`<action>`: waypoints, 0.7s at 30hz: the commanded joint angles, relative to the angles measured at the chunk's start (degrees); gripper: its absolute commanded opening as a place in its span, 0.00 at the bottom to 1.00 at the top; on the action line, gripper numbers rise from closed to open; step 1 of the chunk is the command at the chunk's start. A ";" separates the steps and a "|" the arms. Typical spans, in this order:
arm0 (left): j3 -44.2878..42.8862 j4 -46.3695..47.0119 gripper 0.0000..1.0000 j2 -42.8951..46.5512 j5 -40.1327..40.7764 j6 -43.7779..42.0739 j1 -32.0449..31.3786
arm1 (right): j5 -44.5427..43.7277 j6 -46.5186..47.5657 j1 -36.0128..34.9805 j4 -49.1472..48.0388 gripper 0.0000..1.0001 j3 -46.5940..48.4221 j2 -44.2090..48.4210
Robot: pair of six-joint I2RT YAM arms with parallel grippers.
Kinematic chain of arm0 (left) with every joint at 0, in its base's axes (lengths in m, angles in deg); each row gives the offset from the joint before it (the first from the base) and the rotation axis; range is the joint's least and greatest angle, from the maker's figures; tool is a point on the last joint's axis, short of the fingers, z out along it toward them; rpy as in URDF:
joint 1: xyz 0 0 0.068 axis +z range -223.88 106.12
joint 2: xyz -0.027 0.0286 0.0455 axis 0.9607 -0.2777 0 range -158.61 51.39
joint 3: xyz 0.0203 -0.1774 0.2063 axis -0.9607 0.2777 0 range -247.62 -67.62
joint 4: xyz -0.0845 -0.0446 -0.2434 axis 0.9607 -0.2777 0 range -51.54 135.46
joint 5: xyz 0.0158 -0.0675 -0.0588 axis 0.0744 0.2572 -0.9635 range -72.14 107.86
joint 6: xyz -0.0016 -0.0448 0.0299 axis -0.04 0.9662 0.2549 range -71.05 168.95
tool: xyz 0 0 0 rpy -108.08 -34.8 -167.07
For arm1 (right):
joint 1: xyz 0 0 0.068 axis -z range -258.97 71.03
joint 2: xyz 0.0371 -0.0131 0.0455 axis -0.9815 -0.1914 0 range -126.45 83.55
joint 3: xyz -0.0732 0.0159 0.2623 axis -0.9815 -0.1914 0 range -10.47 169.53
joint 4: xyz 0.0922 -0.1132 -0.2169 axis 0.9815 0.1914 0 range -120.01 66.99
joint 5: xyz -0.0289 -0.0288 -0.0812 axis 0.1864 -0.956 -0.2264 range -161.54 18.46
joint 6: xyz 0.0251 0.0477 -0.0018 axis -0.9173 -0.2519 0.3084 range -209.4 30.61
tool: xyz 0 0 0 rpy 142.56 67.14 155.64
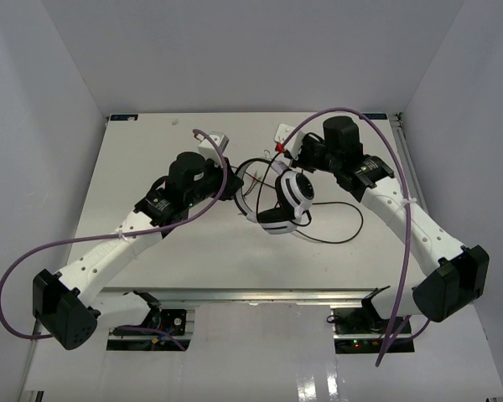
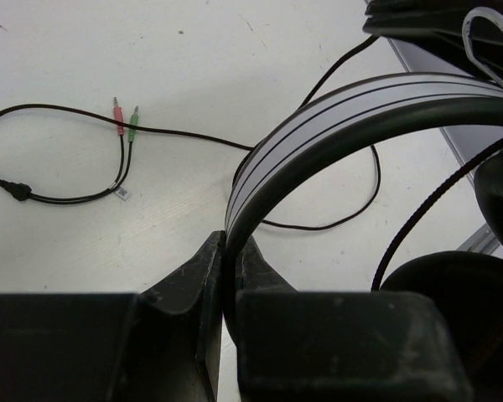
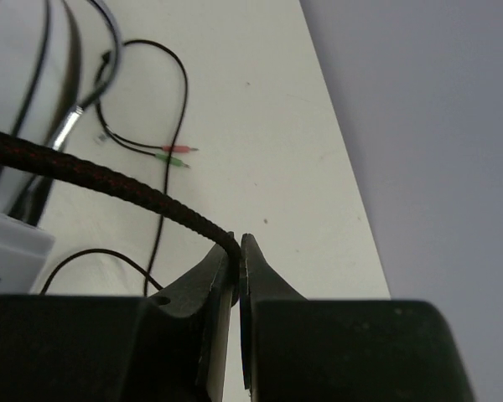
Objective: Wrap the headphones
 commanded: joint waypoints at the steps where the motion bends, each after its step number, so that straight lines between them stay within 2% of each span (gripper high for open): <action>1: -1.97 -0.06 0.00 0.64 -0.98 2.48 -0.25 | 10.02 -6.12 1.12 -3.85 0.08 -0.88 3.73; 7: -1.39 0.25 0.00 0.07 -1.27 2.78 -0.27 | 13.07 -11.46 4.28 -6.04 0.08 0.34 4.64; 11: -3.72 0.04 0.00 0.18 -1.83 3.25 -0.34 | 15.81 -13.35 5.72 -7.25 0.08 -2.06 3.39; 15: -9.03 -3.32 0.00 0.27 -1.39 4.40 -0.26 | 20.28 -17.22 6.34 -13.17 0.08 -8.05 2.84; 21: -13.05 -8.70 0.00 -0.77 1.30 4.49 -0.34 | 26.26 -22.91 8.81 -18.17 0.08 -9.59 3.51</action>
